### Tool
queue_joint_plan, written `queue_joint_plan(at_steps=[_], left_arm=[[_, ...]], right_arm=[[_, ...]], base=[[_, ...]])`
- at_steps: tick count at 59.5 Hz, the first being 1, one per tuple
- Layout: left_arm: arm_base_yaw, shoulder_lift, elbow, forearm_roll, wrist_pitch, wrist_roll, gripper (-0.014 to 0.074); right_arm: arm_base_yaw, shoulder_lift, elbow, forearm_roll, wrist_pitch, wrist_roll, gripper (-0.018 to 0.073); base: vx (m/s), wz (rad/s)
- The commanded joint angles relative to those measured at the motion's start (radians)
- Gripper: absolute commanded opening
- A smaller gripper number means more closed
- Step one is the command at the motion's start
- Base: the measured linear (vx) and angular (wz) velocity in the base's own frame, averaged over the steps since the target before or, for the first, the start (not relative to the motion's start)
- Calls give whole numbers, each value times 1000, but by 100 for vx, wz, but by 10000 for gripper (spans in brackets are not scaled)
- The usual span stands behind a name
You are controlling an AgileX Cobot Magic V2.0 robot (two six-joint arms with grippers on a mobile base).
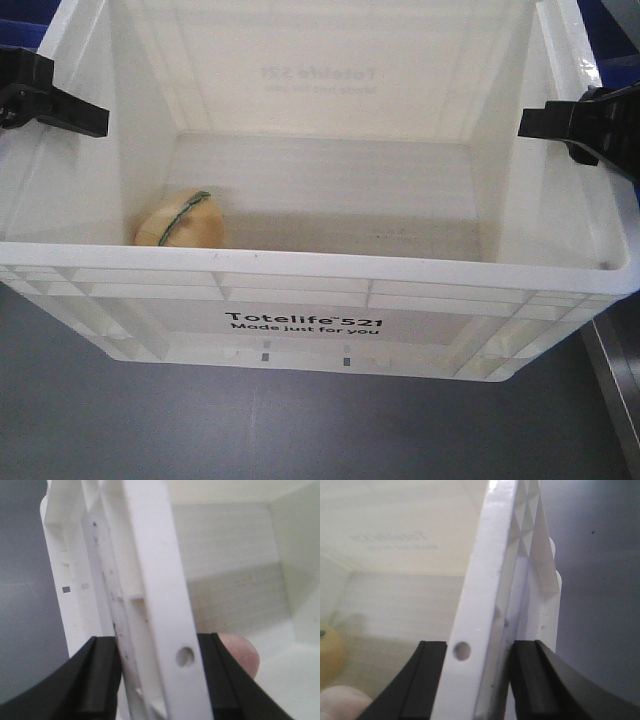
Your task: Place moving items into box and shelve
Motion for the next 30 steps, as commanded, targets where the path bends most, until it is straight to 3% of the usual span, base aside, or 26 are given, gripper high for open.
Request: queue_joint_plan(at_steps=[1,30], left_arm=[[-11,-41,-44,-189,-42,19,-3],[-11,-41,-44,-189,-40,19,-3]], right_arm=[[9,-27,-44,80,-153,-9,-6],[9,-27,-44,80,-152,-9,-6]], base=[[34,-31],[38,-17]])
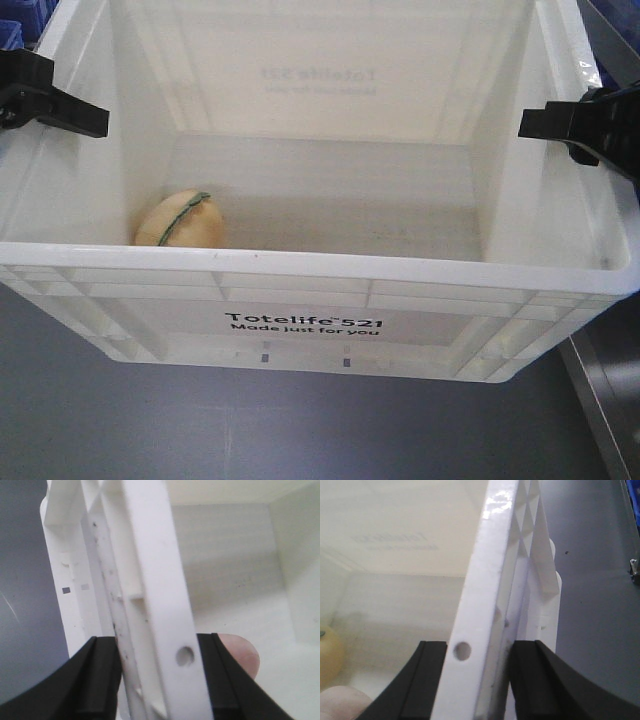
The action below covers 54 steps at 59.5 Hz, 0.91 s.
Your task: Place moving items into box and shelve
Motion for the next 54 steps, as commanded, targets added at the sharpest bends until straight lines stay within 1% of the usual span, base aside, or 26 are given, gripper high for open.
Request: queue_joint_plan(at_steps=[1,54], left_arm=[[-11,-41,-44,-189,-41,19,-3],[-11,-41,-44,-189,-41,19,-3]], right_arm=[[9,-27,-44,80,-154,-9,-6],[9,-27,-44,80,-154,-9,-6]], base=[[41,-5],[44,-1]])
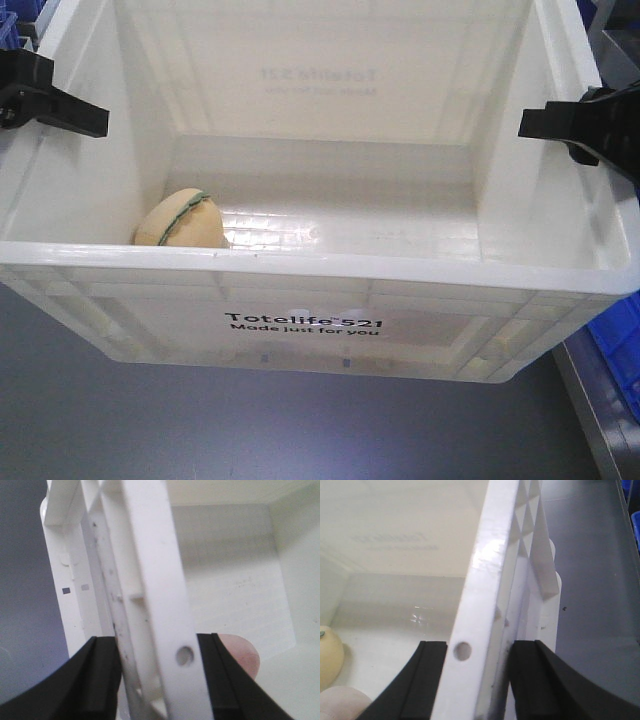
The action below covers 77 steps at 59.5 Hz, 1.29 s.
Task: Place moving items into box and shelve
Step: 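Hold the tote rims with both grippers as the base nears the blue-bin shelf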
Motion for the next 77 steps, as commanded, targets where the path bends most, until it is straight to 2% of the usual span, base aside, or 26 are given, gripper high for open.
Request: queue_joint_plan(at_steps=[1,77], left_arm=[[-11,-41,-44,-189,-41,19,-3],[-11,-41,-44,-189,-41,19,-3]], right_arm=[[9,-27,-44,80,-154,-8,-6],[9,-27,-44,80,-154,-8,-6]], base=[[46,1],[44,5]])
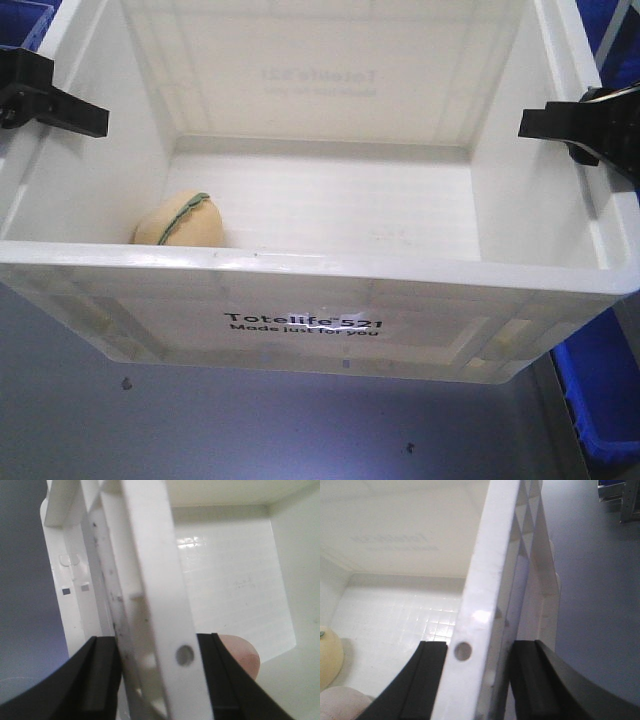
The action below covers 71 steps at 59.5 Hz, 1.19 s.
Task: Place moving items into box and shelve
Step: 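Hold the tote rims with both grippers as the base nears the blue-bin shelf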
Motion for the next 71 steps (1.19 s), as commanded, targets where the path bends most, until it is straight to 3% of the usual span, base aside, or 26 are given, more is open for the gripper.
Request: queue_joint_plan(at_steps=[1,36,71], left_arm=[[-11,-41,-44,-189,-41,19,-3],[-11,-41,-44,-189,-41,19,-3],[-11,-41,-44,-189,-41,19,-3]], right_arm=[[9,-27,-44,80,-154,-8,-6],[9,-27,-44,80,-154,-8,-6],[9,-27,-44,80,-154,-8,-6]], base=[[40,2],[36,10],[26,48]])
